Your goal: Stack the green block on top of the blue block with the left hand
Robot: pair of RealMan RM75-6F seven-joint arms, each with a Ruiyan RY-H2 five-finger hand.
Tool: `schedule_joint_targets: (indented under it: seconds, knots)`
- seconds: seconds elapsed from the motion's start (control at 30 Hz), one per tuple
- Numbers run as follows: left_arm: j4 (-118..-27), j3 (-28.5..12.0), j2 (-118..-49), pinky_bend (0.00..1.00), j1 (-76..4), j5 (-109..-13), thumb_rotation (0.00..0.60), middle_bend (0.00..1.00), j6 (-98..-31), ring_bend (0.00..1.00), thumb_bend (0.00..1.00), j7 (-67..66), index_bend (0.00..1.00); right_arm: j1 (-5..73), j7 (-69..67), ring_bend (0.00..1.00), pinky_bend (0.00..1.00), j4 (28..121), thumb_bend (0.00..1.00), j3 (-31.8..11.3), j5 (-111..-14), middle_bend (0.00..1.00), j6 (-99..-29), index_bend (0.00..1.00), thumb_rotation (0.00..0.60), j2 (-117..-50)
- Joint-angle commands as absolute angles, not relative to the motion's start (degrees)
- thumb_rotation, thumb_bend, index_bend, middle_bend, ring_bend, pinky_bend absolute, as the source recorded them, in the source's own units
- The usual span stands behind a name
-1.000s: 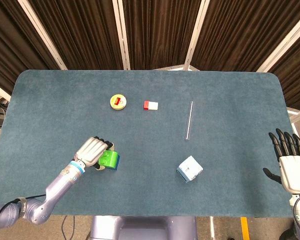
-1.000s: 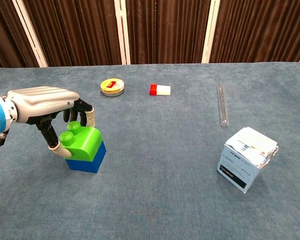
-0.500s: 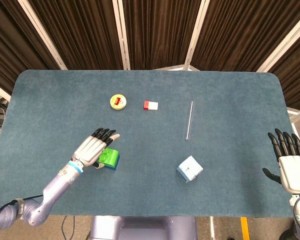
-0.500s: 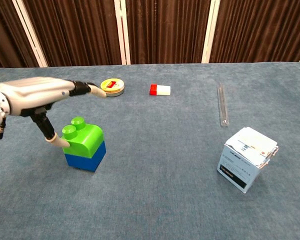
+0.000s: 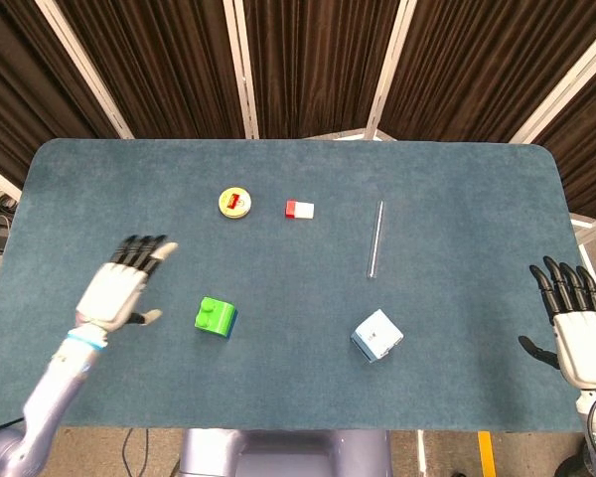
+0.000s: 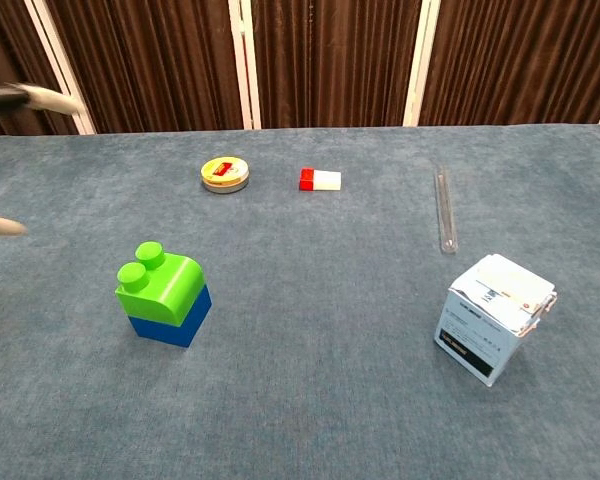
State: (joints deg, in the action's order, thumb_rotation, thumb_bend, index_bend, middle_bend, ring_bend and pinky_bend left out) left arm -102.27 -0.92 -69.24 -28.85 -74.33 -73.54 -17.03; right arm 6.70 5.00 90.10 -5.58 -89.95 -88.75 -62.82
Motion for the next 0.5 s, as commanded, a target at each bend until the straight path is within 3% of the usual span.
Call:
schedule_joint_targets:
  seconds: [0.03,0.2,0.5]
  knots:
    - [-102.72,2.00,-65.22,0.00,-20.19,-78.79,0.600,0.00,-84.38,0.00,0.00,-11.73,0.00,6.82,4.20,0.00,0.00,90.34,0.00,-5.31,-91.02,0.00,-89.17,0.00,0.600,-62.61]
    - [-100.18,3.83,-64.52,0.00,-11.60,-80.84,0.600,0.00,-95.03,0.00,0.00,-8.43,0.00,7.06,3.63,0.00,0.00,90.23,0.00,-4.88,-92.69,0.00,-89.53,0.00,0.600,-62.62]
    - [-98.48,3.29,-62.63,0.00,-8.15,-83.00,0.600,0.00,-96.29,0.00,0.00,-3.70,0.00,6.87,3.80,0.00,0.00,90.53,0.00,-4.75,-93.23,0.00,-90.21,0.00,0.600,-62.59]
